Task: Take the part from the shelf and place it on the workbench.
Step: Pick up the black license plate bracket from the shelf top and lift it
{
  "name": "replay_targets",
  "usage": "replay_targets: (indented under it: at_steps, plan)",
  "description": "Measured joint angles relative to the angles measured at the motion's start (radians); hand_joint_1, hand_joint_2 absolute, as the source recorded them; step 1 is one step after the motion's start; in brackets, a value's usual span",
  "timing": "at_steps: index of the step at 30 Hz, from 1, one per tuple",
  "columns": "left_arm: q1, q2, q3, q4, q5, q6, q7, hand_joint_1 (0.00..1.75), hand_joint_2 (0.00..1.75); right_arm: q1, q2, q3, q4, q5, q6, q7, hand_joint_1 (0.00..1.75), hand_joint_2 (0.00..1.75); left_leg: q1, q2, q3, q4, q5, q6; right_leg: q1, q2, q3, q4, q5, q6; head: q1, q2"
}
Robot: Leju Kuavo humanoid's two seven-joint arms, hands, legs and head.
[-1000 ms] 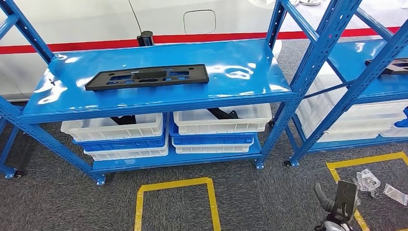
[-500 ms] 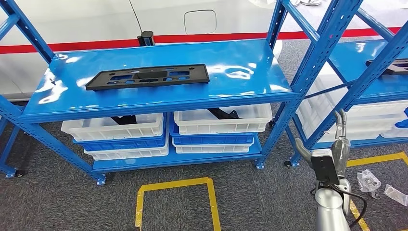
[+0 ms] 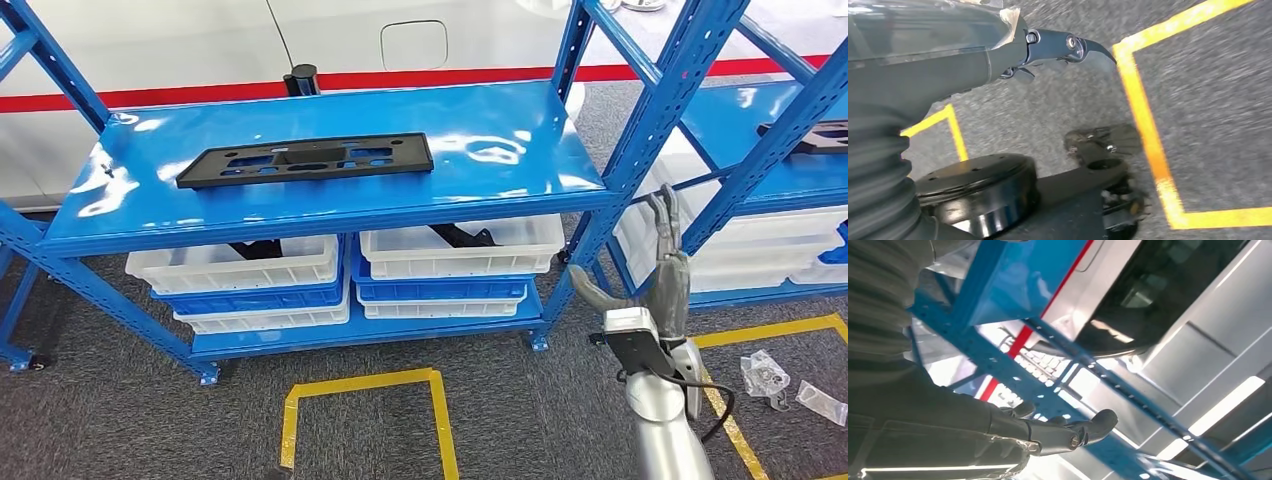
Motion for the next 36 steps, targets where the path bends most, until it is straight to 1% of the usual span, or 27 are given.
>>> replay_targets:
  at_steps: [4, 6, 10, 14, 18, 23, 27, 31, 36]
  plan:
    - [-0.005, -0.004, -0.004, 0.002, -0.012, 0.008, -0.021, 0.00, 1.75, -0.089, -0.006, 0.119, -0.015, 0.019, -0.005, 0.051, 0.00, 1.75, 0.000, 0.000, 0.000, 0.000, 0.001, 0.000, 0.000, 0.000, 0.000, 0.000, 0.000, 0.000, 0.000, 0.000]
    - [-0.006, -0.006, -0.004, 0.003, -0.012, 0.003, -0.023, 0.00, 1.75, -0.121, -0.006, 0.160, -0.018, 0.022, -0.006, 0.066, 0.00, 1.75, 0.000, 0.000, 0.000, 0.000, 0.001, 0.000, 0.000, 0.000, 0.000, 0.000, 0.000, 0.000, 0.000, 0.000]
    - [-0.006, -0.007, -0.004, 0.003, -0.012, -0.001, -0.024, 0.00, 1.75, -0.153, -0.009, 0.206, -0.022, 0.021, -0.009, 0.075, 0.00, 1.75, 0.000, -0.001, 0.000, 0.000, 0.001, 0.000, 0.000, -0.001, 0.000, 0.000, 0.000, 0.000, 0.000, 0.000]
    - [-0.007, -0.007, -0.004, 0.003, -0.012, -0.002, -0.024, 0.00, 1.75, -0.164, -0.013, 0.228, -0.023, 0.020, -0.012, 0.077, 0.00, 1.75, 0.000, -0.001, -0.001, 0.000, 0.001, 0.000, 0.000, 0.000, 0.000, 0.000, 0.000, 0.000, 0.000, 0.000]
    - [-0.007, -0.007, -0.004, 0.003, -0.008, -0.003, -0.027, 0.00, 0.00, -0.169, -0.013, 0.238, -0.023, 0.005, -0.016, 0.075, 0.00, 1.75, 0.000, -0.001, -0.001, 0.000, 0.001, 0.000, 0.000, -0.001, -0.001, 0.000, 0.000, 0.000, 0.000, 0.000]
    - [-0.006, -0.008, 0.000, 0.003, 0.022, 0.011, -0.041, 0.00, 0.00, -0.201, -0.014, 0.232, -0.029, -0.097, -0.018, 0.066, 0.00, 1.75, 0.000, -0.001, 0.000, 0.000, 0.001, 0.000, 0.000, 0.000, -0.001, 0.000, 0.000, 0.001, 0.000, 0.000]
    - [-0.001, -0.007, 0.018, 0.003, 0.048, 0.027, -0.053, 0.00, 0.00, -0.206, -0.021, 0.193, -0.057, -0.178, -0.008, 0.056, 0.00, 1.75, 0.000, -0.001, -0.001, 0.000, 0.001, 0.000, 0.000, -0.001, -0.001, 0.000, 0.000, 0.001, 0.000, 0.000]
    - [0.003, -0.008, 0.029, 0.003, 0.047, 0.022, -0.048, 0.00, 0.00, -0.190, -0.029, 0.143, -0.094, -0.199, 0.003, 0.037, 0.00, 1.75, -0.001, -0.001, -0.001, 0.001, 0.001, 0.000, -0.001, -0.001, -0.001, -0.001, 0.001, 0.001, 0.000, 0.000]
    - [0.004, -0.008, 0.030, 0.003, 0.033, 0.029, -0.027, 0.00, 0.00, -0.157, -0.027, 0.102, -0.133, -0.180, 0.024, 0.019, 0.00, 1.75, -0.003, -0.003, -0.006, 0.008, -0.003, 0.007, -0.008, -0.001, -0.003, -0.002, 0.003, 0.006, 0.000, 0.000]
